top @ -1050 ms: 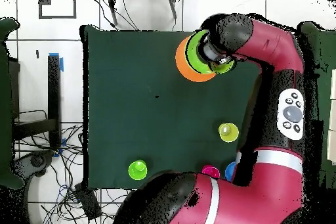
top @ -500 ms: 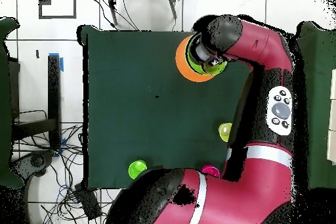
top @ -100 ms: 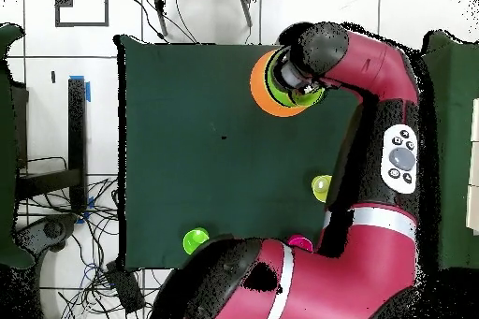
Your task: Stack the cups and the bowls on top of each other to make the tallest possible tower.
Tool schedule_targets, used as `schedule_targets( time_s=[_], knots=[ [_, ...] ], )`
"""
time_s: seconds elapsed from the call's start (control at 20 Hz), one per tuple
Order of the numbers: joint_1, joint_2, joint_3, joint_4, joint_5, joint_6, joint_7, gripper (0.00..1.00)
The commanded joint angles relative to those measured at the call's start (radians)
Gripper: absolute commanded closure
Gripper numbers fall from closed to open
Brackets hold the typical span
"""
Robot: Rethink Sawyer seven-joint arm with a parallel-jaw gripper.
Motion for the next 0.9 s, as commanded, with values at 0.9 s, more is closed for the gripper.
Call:
schedule_targets(
  time_s=[0.9],
  knots=[
    [0.051, 0.039, -0.008, -0.053, 0.046, -0.062, 0.146, 1.00]
  ],
)
